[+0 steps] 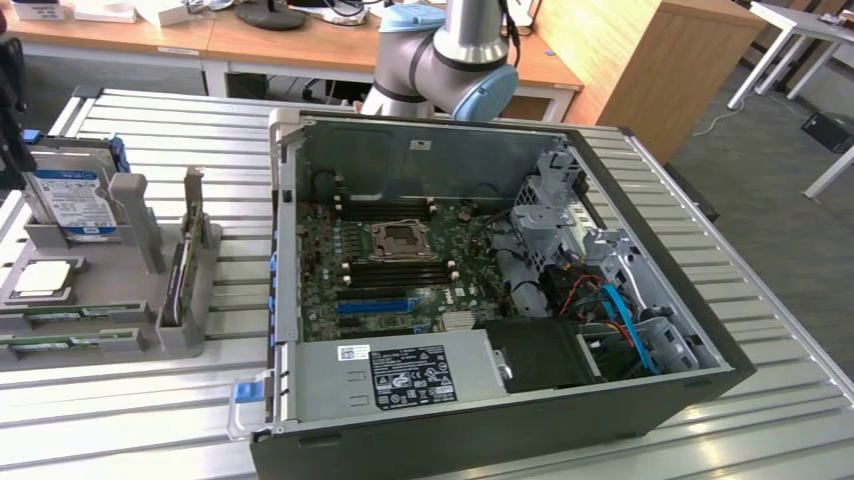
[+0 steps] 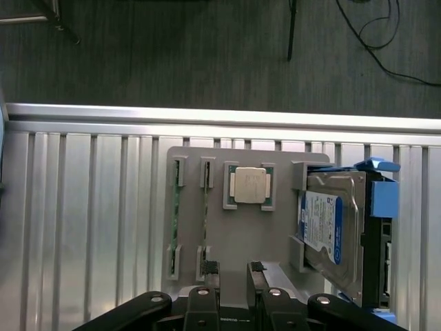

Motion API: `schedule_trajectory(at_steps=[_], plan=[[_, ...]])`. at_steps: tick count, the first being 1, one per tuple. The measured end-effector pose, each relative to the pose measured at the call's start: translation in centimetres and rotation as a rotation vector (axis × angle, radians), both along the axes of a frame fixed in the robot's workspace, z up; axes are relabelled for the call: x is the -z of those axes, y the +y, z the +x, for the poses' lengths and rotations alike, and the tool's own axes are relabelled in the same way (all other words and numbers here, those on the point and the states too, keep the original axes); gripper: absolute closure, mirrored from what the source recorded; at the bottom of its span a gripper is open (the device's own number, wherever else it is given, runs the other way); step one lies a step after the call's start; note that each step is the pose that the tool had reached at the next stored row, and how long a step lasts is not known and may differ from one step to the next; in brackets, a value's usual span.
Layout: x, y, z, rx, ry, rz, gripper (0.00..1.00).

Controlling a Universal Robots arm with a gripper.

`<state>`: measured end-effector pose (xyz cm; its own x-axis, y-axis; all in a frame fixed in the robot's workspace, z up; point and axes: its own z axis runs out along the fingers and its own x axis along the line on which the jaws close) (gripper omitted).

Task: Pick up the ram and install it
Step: 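Pick up the ram and move it above insertion slot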

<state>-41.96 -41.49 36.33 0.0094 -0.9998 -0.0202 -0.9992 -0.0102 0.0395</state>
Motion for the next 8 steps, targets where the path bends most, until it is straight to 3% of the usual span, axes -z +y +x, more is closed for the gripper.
schedule_trajectory(at_steps=[8], plan=[[0.99, 0.0, 0.0, 0.0, 0.0, 0.0, 0.7]])
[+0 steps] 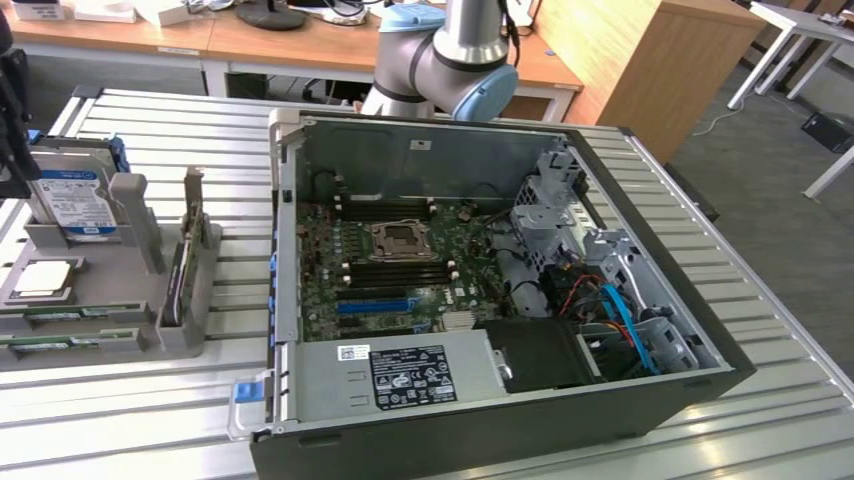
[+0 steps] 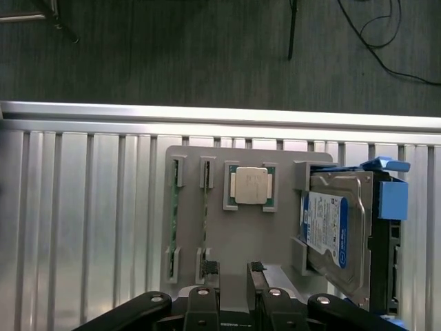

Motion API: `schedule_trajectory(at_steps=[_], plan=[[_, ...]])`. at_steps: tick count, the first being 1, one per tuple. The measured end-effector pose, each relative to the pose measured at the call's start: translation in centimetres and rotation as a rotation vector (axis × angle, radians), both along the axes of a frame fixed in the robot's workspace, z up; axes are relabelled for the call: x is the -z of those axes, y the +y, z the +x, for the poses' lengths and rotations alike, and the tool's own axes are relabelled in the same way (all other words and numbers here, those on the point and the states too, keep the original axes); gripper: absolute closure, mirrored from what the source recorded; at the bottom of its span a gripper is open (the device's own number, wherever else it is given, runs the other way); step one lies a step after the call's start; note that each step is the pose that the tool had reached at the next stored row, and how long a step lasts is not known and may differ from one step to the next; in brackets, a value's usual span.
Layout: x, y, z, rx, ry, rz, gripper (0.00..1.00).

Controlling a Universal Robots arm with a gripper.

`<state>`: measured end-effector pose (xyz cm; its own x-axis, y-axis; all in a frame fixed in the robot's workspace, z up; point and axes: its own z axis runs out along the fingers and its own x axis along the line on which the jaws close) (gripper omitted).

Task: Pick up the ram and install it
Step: 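Pick up the ram and move it above insertion slot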

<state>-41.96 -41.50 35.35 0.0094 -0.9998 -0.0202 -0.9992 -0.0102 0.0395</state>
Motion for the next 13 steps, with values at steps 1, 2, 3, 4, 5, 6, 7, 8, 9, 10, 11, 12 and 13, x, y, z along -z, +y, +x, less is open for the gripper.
schedule_trajectory(at_steps=[1, 2, 3, 4, 5, 6, 7, 8, 9, 10, 11, 12, 13], plan=[[0.13, 0.0, 0.0, 0.0, 0.0, 0.0, 0.7], [0.27, 0.0, 0.0, 0.0, 0.0, 0.0001, 0.7], [0.4, 0.0, 0.0, 0.0, -0.0001, 0.0001, 0.7], [0.53, 0.0, 0.0, 0.0, 0.0, 0.0, 0.7], [0.65, 0.0, 0.0, 0.0, 0.0, 0.0, 0.7], [0.77, 0.0, 0.0, 0.0, 0.0, 0.0, 0.7], [0.89, 0.0, 0.0, 0.0, 0.0001, 0.0, 0.7], [1.0, 0.0, 0.0, 0.0, 0.0001, 0.0, 0.7], [1.12, 0.0, 0.0, 0.0, 0.0001, 0.0, 0.7], [1.23, 0.0, 0.0, 0.0, 0.0, 0.0, 0.7], [1.34, 0.0, 0.0, 0.0, 0.0, 0.0, 0.7], [1.46, 0.0, 0.0, 0.0, 0.0, 0.0, 0.7], [1.58, 0.0, 0.0, 0.0, 0.0, 0.0, 0.7]])
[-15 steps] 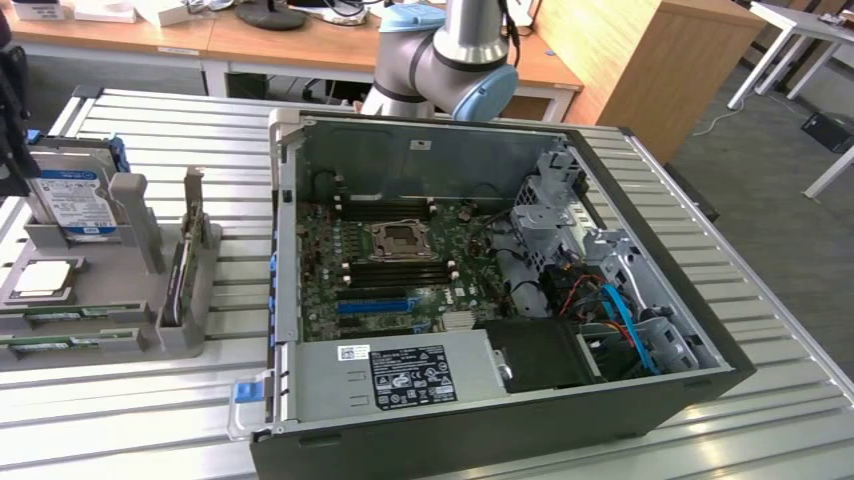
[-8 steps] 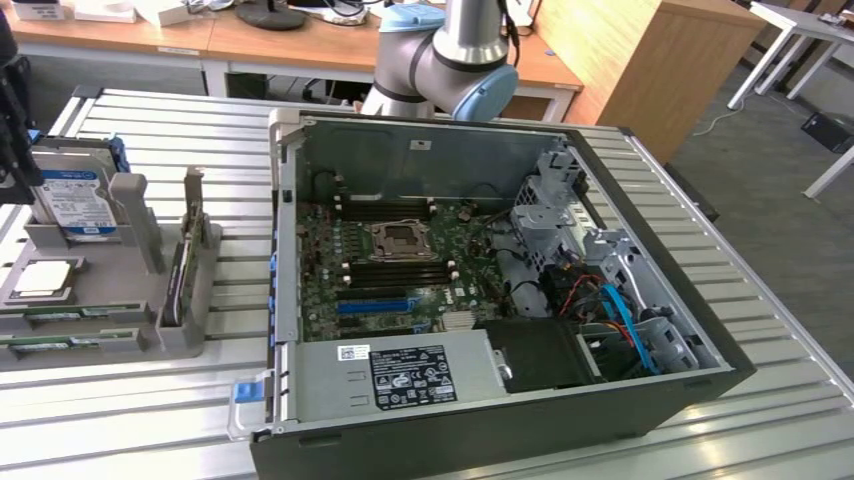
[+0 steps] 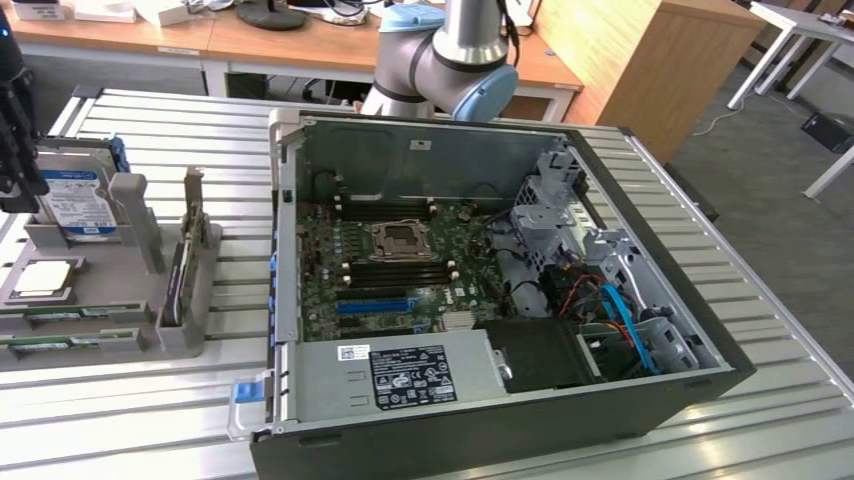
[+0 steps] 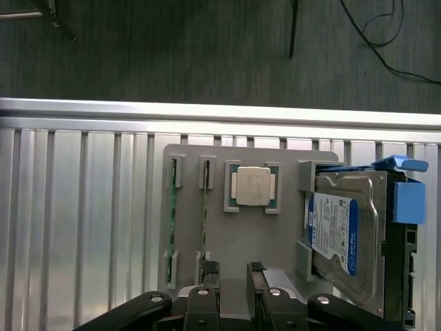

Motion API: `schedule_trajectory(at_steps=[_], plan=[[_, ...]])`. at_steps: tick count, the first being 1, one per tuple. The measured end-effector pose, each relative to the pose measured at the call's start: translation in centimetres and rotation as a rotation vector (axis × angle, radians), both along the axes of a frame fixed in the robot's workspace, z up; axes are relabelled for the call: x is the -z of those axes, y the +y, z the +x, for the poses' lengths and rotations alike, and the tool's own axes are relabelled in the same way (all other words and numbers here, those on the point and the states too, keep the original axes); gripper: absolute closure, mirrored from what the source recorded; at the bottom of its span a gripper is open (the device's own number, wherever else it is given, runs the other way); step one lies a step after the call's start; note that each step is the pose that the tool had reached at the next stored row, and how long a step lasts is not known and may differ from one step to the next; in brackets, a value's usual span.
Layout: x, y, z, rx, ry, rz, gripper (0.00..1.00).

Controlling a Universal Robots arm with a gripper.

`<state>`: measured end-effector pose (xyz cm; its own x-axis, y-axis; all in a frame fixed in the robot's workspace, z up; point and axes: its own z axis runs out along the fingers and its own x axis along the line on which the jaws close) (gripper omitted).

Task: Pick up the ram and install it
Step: 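Pick up the ram and move it above insertion slot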

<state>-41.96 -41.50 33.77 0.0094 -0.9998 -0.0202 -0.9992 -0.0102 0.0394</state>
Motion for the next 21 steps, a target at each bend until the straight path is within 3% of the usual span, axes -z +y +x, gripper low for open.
schedule_trajectory(at_steps=[21], plan=[[2.69, 0.0, 0.0, 0.0, 0.0, 0.0, 0.7]])
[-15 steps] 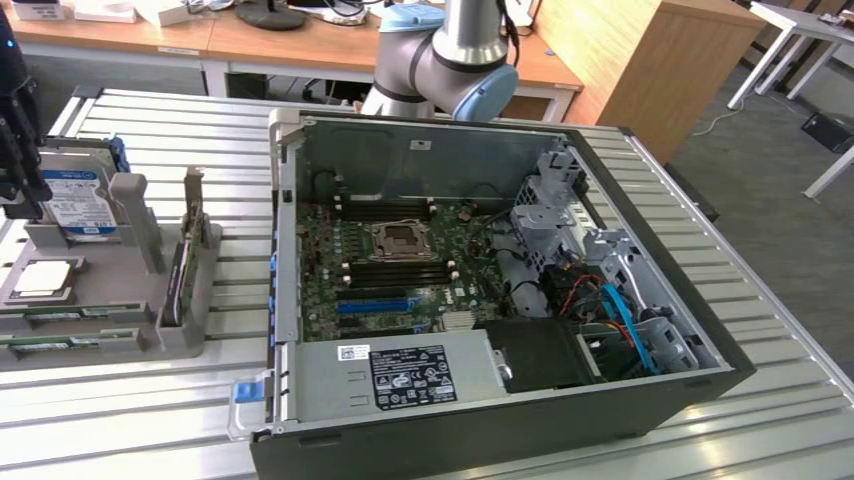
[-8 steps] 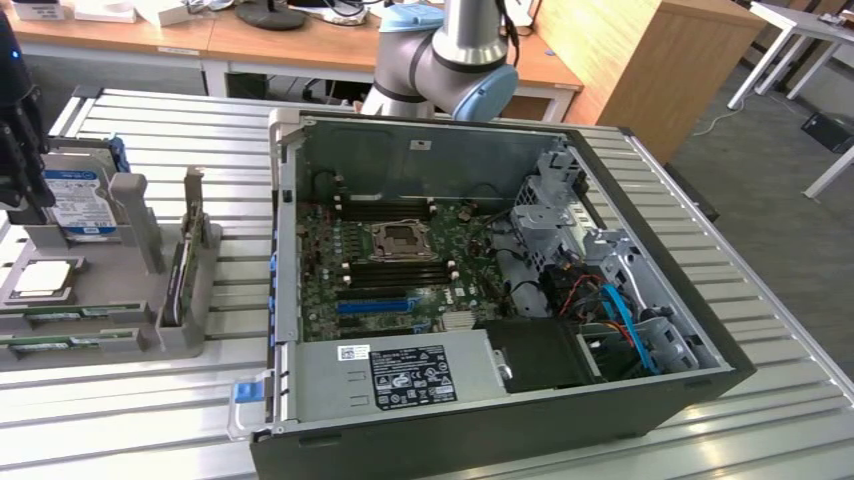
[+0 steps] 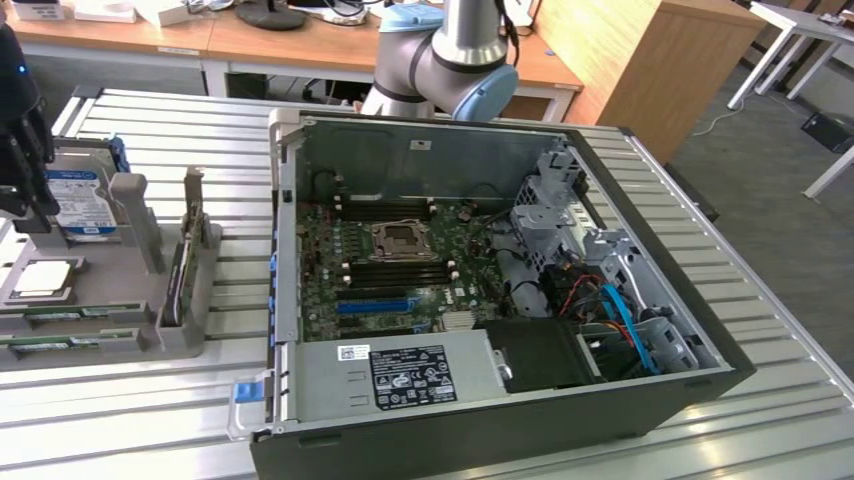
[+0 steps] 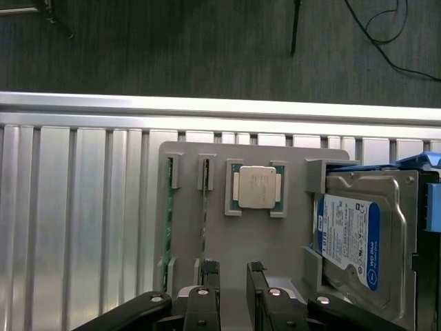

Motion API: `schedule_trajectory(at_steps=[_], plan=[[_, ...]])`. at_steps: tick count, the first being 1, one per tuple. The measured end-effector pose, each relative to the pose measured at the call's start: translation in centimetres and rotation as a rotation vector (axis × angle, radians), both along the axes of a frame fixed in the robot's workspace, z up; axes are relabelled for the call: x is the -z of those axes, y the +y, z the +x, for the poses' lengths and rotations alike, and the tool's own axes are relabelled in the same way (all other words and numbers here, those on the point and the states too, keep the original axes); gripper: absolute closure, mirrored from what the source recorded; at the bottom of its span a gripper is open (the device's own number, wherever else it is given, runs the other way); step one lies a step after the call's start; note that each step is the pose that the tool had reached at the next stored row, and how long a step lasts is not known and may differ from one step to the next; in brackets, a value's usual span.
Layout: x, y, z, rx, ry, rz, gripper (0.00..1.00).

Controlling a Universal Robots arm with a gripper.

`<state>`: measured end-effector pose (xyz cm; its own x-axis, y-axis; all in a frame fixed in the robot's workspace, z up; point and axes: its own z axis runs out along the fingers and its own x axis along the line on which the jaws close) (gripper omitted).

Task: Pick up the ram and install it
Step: 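Pick up the ram and move it above insertion slot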

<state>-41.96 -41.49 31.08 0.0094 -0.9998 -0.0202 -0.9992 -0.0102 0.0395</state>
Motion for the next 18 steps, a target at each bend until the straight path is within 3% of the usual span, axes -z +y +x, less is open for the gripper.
schedule_trajectory(at_steps=[10, 16, 18], plan=[[1.39, 0.0, 0.0, 0.0, 0.0, -0.0001, 0.7], [1.47, -0.01, 0.0, 0.0, 0.0001, 0.0002, 0.7], [1.47, -0.2, 0.0, 0.0, 0.0, 0.0004, 0.7]])
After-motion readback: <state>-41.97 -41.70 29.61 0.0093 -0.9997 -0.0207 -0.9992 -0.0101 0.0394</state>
